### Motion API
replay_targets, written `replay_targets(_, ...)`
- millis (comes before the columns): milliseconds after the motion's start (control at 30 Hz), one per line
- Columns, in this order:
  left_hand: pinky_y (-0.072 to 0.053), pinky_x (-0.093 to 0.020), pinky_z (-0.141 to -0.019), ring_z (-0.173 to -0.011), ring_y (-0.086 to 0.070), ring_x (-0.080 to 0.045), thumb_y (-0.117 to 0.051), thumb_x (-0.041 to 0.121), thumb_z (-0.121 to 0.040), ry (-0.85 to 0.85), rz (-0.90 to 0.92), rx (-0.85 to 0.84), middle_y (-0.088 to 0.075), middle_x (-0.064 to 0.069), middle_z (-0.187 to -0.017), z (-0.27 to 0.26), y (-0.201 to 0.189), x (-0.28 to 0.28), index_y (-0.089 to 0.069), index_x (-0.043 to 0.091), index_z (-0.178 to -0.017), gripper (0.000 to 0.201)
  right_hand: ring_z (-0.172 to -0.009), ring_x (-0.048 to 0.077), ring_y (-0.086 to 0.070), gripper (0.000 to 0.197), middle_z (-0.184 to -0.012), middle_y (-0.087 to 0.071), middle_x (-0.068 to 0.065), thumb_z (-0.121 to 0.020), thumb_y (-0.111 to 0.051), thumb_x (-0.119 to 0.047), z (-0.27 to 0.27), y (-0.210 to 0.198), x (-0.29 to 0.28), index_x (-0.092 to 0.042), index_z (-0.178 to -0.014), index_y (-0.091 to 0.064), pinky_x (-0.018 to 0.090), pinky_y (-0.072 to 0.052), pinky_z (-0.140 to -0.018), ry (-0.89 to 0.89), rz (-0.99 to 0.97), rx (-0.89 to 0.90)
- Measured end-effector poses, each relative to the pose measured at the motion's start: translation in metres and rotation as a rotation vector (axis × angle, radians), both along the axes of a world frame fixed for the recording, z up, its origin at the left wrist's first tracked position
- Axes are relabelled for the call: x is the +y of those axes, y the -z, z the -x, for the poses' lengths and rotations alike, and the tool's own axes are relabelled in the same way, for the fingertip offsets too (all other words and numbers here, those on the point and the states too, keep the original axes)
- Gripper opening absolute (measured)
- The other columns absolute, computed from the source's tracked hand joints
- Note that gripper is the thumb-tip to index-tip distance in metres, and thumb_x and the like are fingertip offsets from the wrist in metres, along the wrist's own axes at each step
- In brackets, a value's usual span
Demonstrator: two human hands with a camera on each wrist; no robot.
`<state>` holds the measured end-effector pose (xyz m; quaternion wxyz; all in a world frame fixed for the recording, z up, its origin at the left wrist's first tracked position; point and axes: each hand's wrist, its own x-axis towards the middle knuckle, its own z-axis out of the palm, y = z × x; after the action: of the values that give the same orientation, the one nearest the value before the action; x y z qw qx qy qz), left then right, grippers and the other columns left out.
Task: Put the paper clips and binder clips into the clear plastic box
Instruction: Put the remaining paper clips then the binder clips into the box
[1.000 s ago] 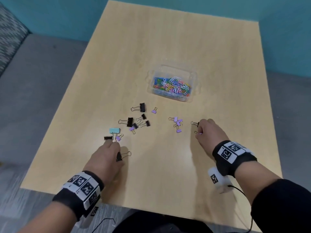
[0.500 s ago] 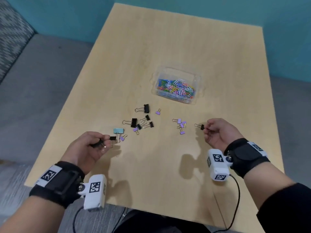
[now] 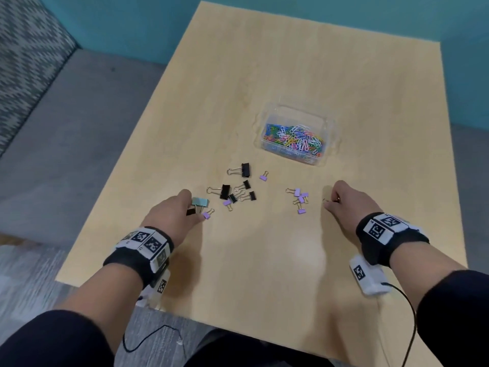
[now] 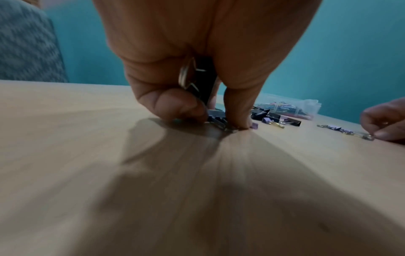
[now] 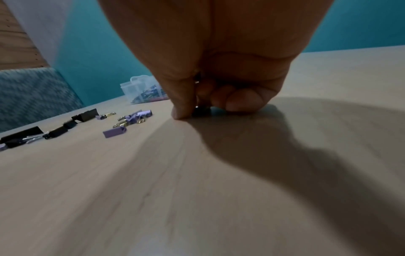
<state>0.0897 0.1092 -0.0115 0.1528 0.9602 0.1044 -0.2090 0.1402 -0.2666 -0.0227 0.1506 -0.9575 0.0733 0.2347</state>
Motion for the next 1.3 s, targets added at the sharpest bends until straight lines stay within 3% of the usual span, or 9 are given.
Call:
replay_targets(200,-0.037,-0.032,-0.051,-0.061,-0.055,-0.021,-0.066,0.040,-0.082,-0.057,0.051,0.026,-0.059,-0.003,-0.068,-0.003,0.000,-0.002,-0.040,0.019,-0.079,0.034,-0.067,0.024,-0.053,0.033,-0.076,-0.058,0.006,-0.086,-0.062,-0.042,-0.002,-0.007,-0.002,-0.015,-0.086,-0.043,0.032,-0.035,-0.053,0.066,0.004,0.049)
replay_targets(333,-0.035,-0.030,-0.052,-0.065,-0.054,-0.017,-0.071,0.048,-0.075,-0.083,0.122,0.010,-0.057,0.003,-0.074,0.000,0.004,0.000,-0.043,0.022,-0.086,0.040,-0.067,0.021,-0.052,0.033,-0.078,-0.057,0.005,-0.086,-0.063,-0.042,-0.005,-0.004,-0.002,-0.015,-0.083,-0.043,0.031,-0.030,-0.050,0.106,-0.002,0.075)
replay_targets(567,-0.035,-0.031,-0.052,-0.063,-0.052,-0.018,-0.061,0.036,-0.082,0.083,0.012,0.030,-0.055,0.001,-0.072,-0.003,0.004,-0.008,-0.038,0.021,-0.073,0.029,-0.068,0.024,-0.053,0.030,-0.078,-0.056,0.008,-0.091,-0.054,-0.038,-0.003,-0.008,0.001,-0.011,-0.088,-0.042,0.033,-0.035,-0.053,0.046,0.034,0.119)
replay_targets(800,-0.033,-0.029,-0.050,-0.061,-0.050,-0.017,-0.050,0.032,-0.082,0.056,-0.052,0.010,-0.054,0.001,-0.072,0.002,-0.005,-0.024,-0.040,0.021,-0.077,0.016,-0.058,0.025,-0.052,0.009,-0.067,-0.055,0.008,-0.093,-0.036,-0.022,0.007,-0.009,0.016,-0.014,-0.090,-0.034,0.033,-0.039,-0.052,-0.094,0.126,0.073)
replay_targets(867,-0.035,-0.028,-0.051,-0.060,-0.053,-0.017,-0.052,0.028,-0.081,-0.124,0.148,0.005,-0.059,0.003,-0.068,0.002,-0.005,-0.020,-0.052,0.024,-0.075,0.007,-0.056,0.025,-0.052,0.006,-0.065,-0.056,0.009,-0.090,-0.037,-0.019,0.009,-0.009,0.019,-0.014,-0.089,-0.034,0.033,-0.040,-0.052,-0.098,0.133,0.049)
replay_targets(967,-0.028,-0.023,-0.047,-0.049,-0.039,-0.019,-0.058,0.018,-0.078,-0.750,0.898,0.039,-0.052,-0.004,-0.061,0.002,-0.009,-0.011,-0.063,0.011,-0.070,0.011,-0.057,0.025,-0.053,0.008,-0.066,-0.056,0.008,-0.088,-0.041,-0.020,0.011,-0.008,0.017,-0.014,-0.087,-0.035,0.032,-0.040,-0.051,-0.063,0.102,0.033)
replay_targets(1033,-0.030,-0.021,-0.043,-0.049,-0.038,-0.018,-0.057,0.019,-0.081,-0.981,1.226,0.112,-0.048,-0.007,-0.063,0.004,-0.013,-0.005,-0.060,0.007,-0.072,0.014,-0.059,0.025,-0.052,0.008,-0.068,-0.056,0.008,-0.089,-0.042,-0.019,0.012,-0.008,0.013,-0.014,-0.088,-0.037,0.033,-0.041,-0.052,-0.037,0.073,0.035)
replay_targets(1167,-0.045,-0.020,-0.042,-0.052,-0.053,-0.017,-0.052,0.019,-0.088,-1.127,1.414,0.123,-0.061,-0.012,-0.073,0.006,-0.012,0.006,-0.055,0.005,-0.081,0.017,-0.060,0.025,-0.051,0.007,-0.071,-0.056,0.009,-0.093,-0.039,-0.017,0.014,-0.008,0.012,-0.012,-0.089,-0.039,0.034,-0.040,-0.054,-0.064,0.050,0.025)
replay_targets(1300,-0.045,-0.018,-0.041,-0.056,-0.058,-0.014,-0.051,0.014,-0.088,-1.127,1.474,0.120,-0.068,-0.011,-0.082,0.008,-0.013,0.004,-0.057,0.006,-0.088,0.010,-0.065,0.023,-0.051,0.014,-0.078,-0.053,0.006,-0.094,-0.043,-0.023,0.016,-0.004,0.004,-0.015,-0.082,-0.041,0.034,-0.036,-0.054,0.013,-0.026,-0.060)
